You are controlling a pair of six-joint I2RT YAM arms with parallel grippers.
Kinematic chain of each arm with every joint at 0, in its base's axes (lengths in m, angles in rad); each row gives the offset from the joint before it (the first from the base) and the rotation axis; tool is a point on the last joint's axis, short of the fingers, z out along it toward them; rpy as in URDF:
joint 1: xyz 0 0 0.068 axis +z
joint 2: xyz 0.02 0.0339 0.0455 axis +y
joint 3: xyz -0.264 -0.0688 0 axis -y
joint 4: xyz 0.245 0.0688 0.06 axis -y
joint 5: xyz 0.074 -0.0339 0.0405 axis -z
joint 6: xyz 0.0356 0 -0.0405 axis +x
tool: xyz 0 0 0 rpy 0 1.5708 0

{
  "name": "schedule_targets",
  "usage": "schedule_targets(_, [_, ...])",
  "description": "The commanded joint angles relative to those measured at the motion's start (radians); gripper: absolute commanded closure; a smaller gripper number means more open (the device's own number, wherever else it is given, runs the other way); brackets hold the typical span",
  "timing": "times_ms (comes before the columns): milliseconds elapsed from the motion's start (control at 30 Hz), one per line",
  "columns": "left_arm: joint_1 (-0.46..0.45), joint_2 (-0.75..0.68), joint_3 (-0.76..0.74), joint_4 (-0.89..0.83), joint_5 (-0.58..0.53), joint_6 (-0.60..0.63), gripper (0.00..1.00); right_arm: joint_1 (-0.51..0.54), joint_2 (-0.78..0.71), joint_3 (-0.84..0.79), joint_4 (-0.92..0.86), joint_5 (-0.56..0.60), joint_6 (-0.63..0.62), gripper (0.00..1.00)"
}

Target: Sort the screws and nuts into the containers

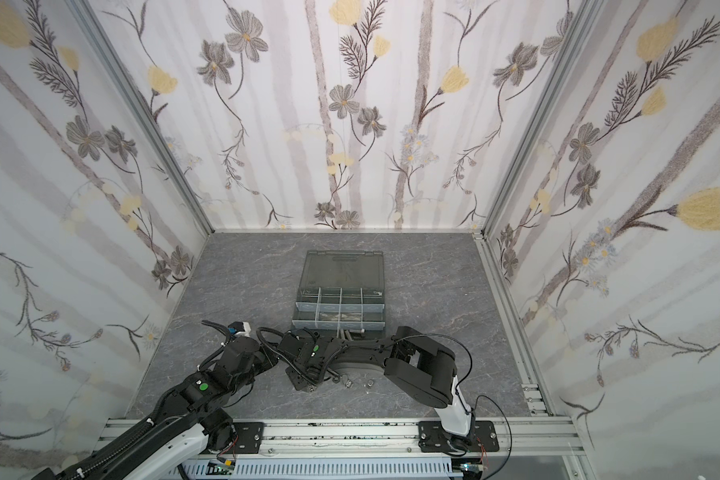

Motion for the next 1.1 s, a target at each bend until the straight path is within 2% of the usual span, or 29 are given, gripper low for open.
schedule_targets(0, [0.002, -0.004, -0.004, 0.003, -0.006, -0.006, 0.45, 0.001, 0.010, 0.011, 0.007, 0.025, -0.008, 0.65])
schedule_targets(700, [0.002, -0.011, -0.010, 0.003, -0.004, -0.007, 0.44, 0.003, 0.022, 0.009, 0.022, 0.006, -0.002, 0.74])
schedule_targets(1067, [0.003, -0.020, -0.012, 0.003, -0.001, -0.007, 0.44, -0.018, -0.072, 0.009, 0.015, 0.017, -0.015, 0.73])
